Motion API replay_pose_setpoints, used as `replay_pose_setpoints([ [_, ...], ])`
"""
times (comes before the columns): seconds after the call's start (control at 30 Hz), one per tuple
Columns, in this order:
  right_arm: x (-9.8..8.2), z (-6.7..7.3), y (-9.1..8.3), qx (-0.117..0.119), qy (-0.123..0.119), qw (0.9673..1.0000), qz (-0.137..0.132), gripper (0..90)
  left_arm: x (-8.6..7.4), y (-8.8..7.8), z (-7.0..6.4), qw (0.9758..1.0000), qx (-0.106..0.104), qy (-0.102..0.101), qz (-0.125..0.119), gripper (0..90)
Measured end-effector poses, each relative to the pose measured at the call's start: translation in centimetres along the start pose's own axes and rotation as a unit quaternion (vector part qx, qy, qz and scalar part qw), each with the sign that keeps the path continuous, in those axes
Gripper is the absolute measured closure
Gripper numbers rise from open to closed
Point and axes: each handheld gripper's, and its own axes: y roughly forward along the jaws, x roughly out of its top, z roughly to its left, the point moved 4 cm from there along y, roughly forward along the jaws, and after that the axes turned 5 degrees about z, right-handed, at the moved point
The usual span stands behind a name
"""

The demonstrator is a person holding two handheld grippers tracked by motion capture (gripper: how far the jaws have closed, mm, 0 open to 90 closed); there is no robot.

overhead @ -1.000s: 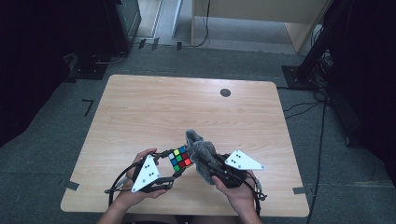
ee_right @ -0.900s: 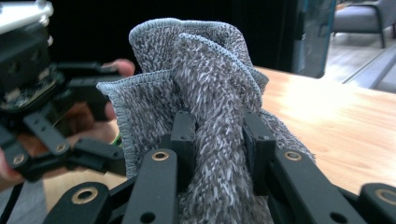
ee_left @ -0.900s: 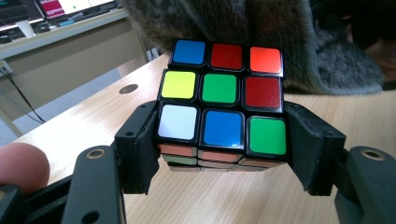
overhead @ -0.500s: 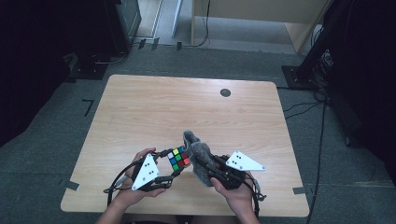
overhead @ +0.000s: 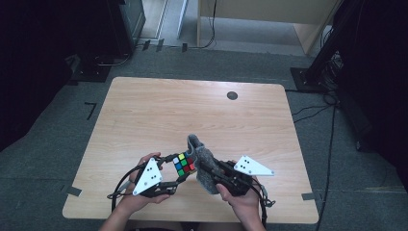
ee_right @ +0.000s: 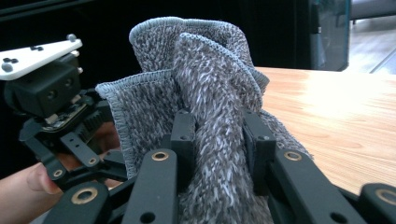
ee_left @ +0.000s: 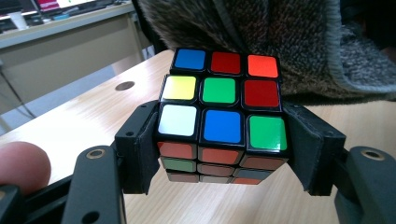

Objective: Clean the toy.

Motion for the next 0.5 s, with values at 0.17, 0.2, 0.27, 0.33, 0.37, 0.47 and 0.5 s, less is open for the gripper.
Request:
replay_pose_setpoints([
  [0.17,-1.5,-1.5,0.7,-0.033,0.032,0.9984,0.035,71.9,0.4,-0.5,0.2,0.9999,-0.002,-0.01,-0.011,34.7],
  [0.2,-1.8,-1.9,0.7,-0.041,0.04,0.9974,0.043,71.9,0.4,-0.5,0.3,0.9998,-0.002,-0.012,-0.013,34.7],
  [0.27,-1.7,-2.2,0.5,-0.046,0.048,0.997,0.039,71.9,0.2,-0.4,0.3,1.0,0.004,-0.004,-0.006,34.7],
  [0.33,-0.8,-1.7,0.0,-0.035,0.047,0.9981,0.017,71.8,-0.1,0.0,0.1,0.9999,0.009,0.006,0.007,34.7],
  [0.37,-0.3,-1.3,-0.2,-0.028,0.043,0.9986,0.006,71.8,-0.2,0.1,0.0,0.9999,0.007,0.007,0.01,34.7],
  [0.47,0.0,-0.3,-0.1,-0.003,0.035,0.9994,0.002,71.8,0.1,0.0,-0.1,1.0,-0.006,-0.003,-0.003,34.7],
  [0.5,-0.3,-0.2,0.2,-0.004,0.032,0.9994,0.011,71.8,0.2,-0.1,-0.1,1.0,-0.005,-0.004,-0.004,34.7],
])
